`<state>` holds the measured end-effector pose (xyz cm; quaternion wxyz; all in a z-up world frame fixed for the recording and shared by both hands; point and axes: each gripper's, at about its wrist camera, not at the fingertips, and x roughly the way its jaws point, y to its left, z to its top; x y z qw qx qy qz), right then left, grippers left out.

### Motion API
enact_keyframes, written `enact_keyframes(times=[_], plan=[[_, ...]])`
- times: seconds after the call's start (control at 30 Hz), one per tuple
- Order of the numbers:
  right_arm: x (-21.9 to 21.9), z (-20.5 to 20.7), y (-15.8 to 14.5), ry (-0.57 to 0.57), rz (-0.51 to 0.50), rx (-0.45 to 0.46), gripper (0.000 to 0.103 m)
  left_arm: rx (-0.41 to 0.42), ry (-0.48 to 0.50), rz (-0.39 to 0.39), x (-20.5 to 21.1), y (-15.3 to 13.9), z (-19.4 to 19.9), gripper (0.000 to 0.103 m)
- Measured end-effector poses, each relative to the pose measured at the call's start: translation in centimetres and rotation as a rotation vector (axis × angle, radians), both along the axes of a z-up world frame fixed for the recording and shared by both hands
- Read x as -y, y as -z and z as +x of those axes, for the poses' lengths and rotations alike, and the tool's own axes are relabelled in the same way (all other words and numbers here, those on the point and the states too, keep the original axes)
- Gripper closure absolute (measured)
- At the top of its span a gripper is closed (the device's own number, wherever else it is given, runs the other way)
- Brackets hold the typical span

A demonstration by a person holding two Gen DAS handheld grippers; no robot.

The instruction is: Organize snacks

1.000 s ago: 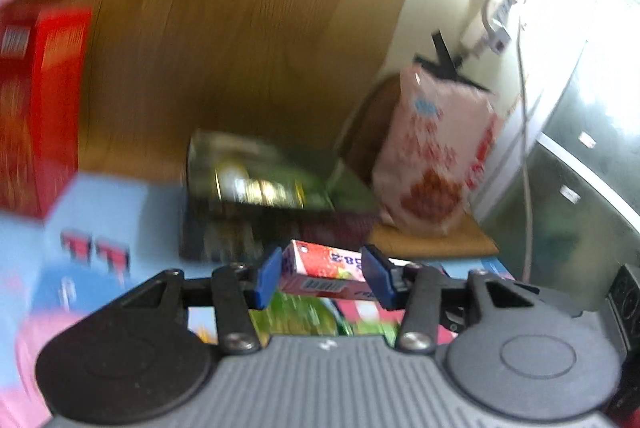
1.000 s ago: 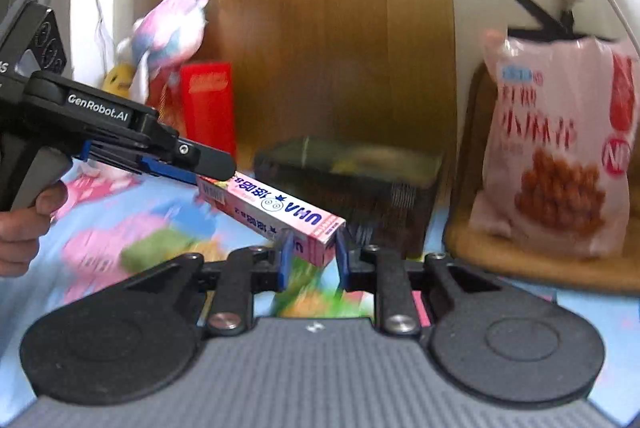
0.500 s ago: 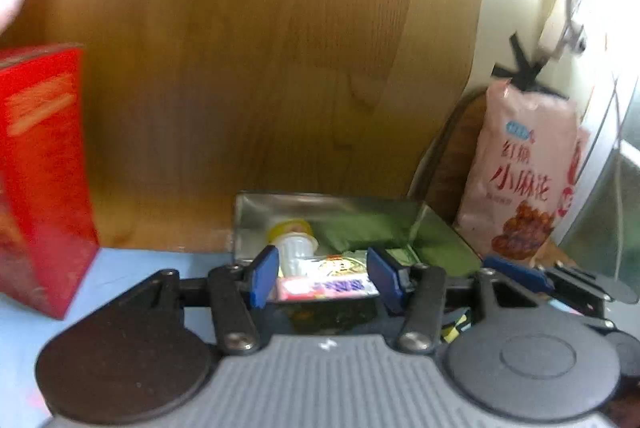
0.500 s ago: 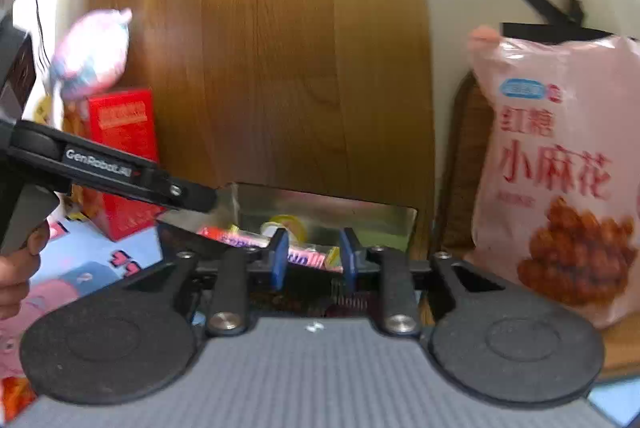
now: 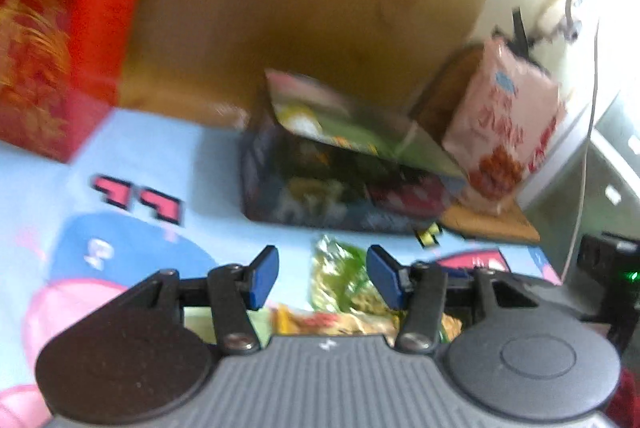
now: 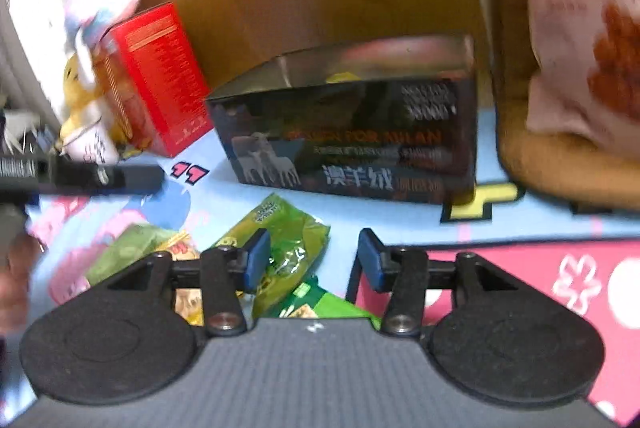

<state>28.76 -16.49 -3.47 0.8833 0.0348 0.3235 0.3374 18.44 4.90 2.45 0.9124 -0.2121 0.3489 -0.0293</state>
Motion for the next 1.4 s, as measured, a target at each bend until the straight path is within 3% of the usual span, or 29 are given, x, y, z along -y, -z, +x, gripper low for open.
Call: enact_keyframes(times=[0.13,0.27,0.3,0.37,0.43,0.63,0.77,0.87,0.93,1.0,1.07,1.13,1.3,1.4], plan=[[0.4,-1.3,0.0,-0.062,0.027,-0.028,0.051,-0.081,0.063,-0.024,1.3,2.2,2.0,0.053],[-0.5,-2.1,0.3,-0.110,0.008,0.007,0.055,-0.055,0.061,-0.047,1.4,2.9,1.7,0.052],[-0.5,-1.7,0.3,-0.104,0.008,0.010,0.072,-0.052,0.061,-0.061,1.3,2.9,1.6,0.052],[-1.0,-1.3,0.4,-0.103,0.019,0.007,0.080,-0.048,0.078,-0.108,1.1,3.0,1.5,0.053],[-0.7,-1.0,0.3,-0.113,0.079,-0.014,0.085,-0.038,0.088,-0.142,1.0,3.0,1.4,0.053],[1.7,0.0,-0.1,-0.076,0.264,-0.120,0.086,0.029,0.093,-0.180,1.0,1.1,0.6,0.052],[3.9,0.6,-0.1,-0.063,0.439,-0.222,0.086,0.092,0.066,-0.193,-0.1,-0.6,-0.8,0.039],[4.7,0.6,-0.7,-0.066,0.511,-0.231,0.086,0.114,0.053,-0.213,-0.8,-1.4,-1.2,0.039],[4.8,0.4,-1.6,-0.077,0.537,-0.208,0.086,0.119,0.056,-0.226,-0.8,-1.9,-0.9,0.043],[4.7,0.4,-2.5,-0.090,0.552,-0.172,0.086,0.114,0.060,-0.230,-0.5,-2.2,0.0,0.064],[4.4,0.9,-3.7,-0.076,0.524,-0.124,0.086,0.113,0.043,-0.210,0.0,-3.0,1.2,0.079],[4.0,1.6,-4.6,-0.064,0.483,-0.074,0.086,0.126,0.021,-0.136,0.6,-4.3,2.7,0.085],[2.6,4.7,-6.0,-0.007,0.367,0.034,0.086,0.115,0.017,-0.031,2.0,-5.3,7.9,0.085],[1.1,6.2,-6.0,0.043,0.194,0.144,0.079,0.089,-0.004,0.042,3.1,-4.4,10.9,0.080]])
